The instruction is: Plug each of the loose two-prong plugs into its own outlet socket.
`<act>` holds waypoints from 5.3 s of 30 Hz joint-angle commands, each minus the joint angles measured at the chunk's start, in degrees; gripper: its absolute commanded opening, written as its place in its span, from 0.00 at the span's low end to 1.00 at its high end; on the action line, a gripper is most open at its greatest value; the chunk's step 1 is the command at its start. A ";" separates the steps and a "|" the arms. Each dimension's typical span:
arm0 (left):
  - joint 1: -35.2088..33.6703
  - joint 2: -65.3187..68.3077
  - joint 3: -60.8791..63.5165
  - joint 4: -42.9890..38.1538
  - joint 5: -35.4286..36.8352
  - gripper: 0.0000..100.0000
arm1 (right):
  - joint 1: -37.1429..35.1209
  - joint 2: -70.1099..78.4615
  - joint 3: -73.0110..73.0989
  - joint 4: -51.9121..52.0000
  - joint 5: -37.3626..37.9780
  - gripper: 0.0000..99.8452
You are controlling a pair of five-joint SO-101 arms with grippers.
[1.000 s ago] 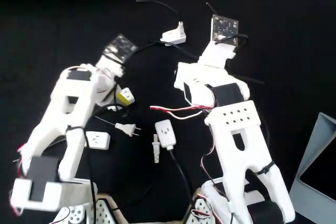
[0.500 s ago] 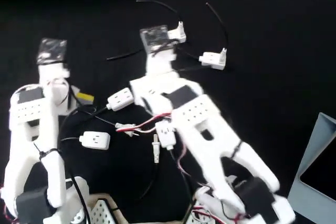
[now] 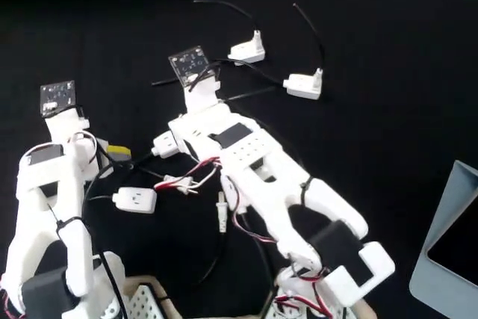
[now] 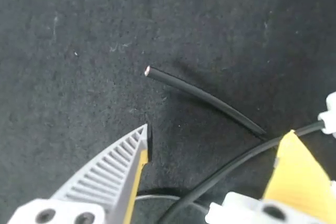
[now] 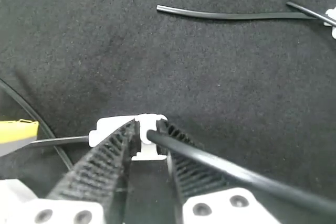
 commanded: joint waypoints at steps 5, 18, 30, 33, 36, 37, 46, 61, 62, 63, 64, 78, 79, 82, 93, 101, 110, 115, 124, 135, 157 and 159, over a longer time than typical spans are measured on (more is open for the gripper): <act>-0.13 -1.93 0.04 -1.32 0.62 0.37 | -0.70 0.40 -1.80 2.37 0.62 0.01; -0.57 -1.93 0.13 -1.14 0.62 0.37 | 0.18 0.84 -5.14 7.56 0.62 0.01; -0.57 -1.85 0.13 -1.14 0.70 0.37 | 2.46 3.91 -5.85 7.56 0.62 0.01; -0.57 -1.76 0.13 -1.23 0.70 0.37 | 2.11 7.52 -7.16 7.56 0.62 0.01; -0.57 -1.67 0.13 -1.32 0.70 0.37 | 1.23 10.07 -8.48 7.91 0.62 0.01; -0.57 -1.58 0.13 -1.32 0.70 0.37 | 0.70 10.59 -9.01 7.91 0.62 0.01; -0.57 -1.49 0.22 -1.41 0.62 0.37 | 0.44 11.03 -10.86 7.74 3.69 0.01; -0.57 -1.41 0.22 -1.32 0.53 0.37 | 18.46 12.18 -26.95 3.08 5.54 0.01; -0.57 -1.41 0.22 -1.32 0.53 0.37 | 19.43 12.88 -27.12 1.05 5.54 0.01; -0.57 -1.41 0.22 -1.32 0.53 0.37 | 20.40 13.85 -27.21 -1.05 5.63 0.01; -0.57 -1.41 0.22 -1.32 0.53 0.37 | 21.19 14.90 -27.21 -3.34 6.07 0.01; -0.57 -1.93 1.10 -1.49 0.44 0.37 | 22.95 17.54 -26.42 -6.42 13.54 0.25; -0.57 -1.93 1.10 -1.49 0.44 0.37 | 22.51 16.13 -26.33 -3.96 13.63 0.25; -0.57 -1.85 1.10 -1.49 0.44 0.37 | 21.36 11.56 -26.33 4.22 13.63 0.21; -0.66 -1.85 1.10 -1.49 0.44 0.37 | 10.55 -2.07 -26.15 35.96 13.54 0.13; -0.84 -1.76 1.19 -1.49 0.44 0.37 | 0.26 -2.07 -19.74 45.27 13.80 0.13; -3.12 -1.93 1.19 -1.49 0.44 0.37 | -5.80 5.05 -11.38 35.43 13.45 0.13; -3.12 -1.93 1.19 -1.49 0.44 0.37 | -8.18 10.42 -16.40 36.66 10.11 0.13; -3.12 -1.93 1.19 -1.49 0.44 0.37 | -9.85 18.68 -27.56 42.90 6.86 0.21; -3.12 -1.93 1.19 -1.49 0.44 0.37 | -10.29 30.73 -37.32 46.42 6.86 0.18; -3.12 -1.85 1.19 -1.49 0.44 0.37 | -14.51 31.69 -37.41 51.52 4.04 0.16; -3.12 -1.85 1.19 -1.49 0.44 0.37 | -15.03 31.69 -37.32 51.52 3.16 0.16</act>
